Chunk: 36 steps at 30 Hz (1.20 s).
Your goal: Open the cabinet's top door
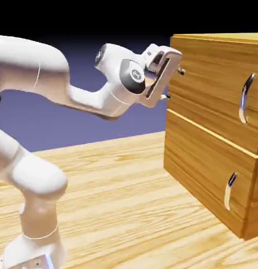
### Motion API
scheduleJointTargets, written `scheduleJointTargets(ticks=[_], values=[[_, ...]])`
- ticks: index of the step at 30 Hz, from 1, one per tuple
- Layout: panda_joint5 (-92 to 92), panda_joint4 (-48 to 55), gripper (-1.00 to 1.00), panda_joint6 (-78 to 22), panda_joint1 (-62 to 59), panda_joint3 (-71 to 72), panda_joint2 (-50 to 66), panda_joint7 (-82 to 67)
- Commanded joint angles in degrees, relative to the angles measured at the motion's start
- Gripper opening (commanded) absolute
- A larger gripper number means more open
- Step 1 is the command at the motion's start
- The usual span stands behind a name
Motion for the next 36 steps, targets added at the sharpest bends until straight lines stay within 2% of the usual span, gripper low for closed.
scheduleJointTargets(ticks=[1,36], values=[[-2.50,0.65,0.00,-0.10,1.06,-1.11,-0.28,-0.89],[-89.72,23.25,0.00,-3.42,38.16,-39.75,-9.96,-32.15]])
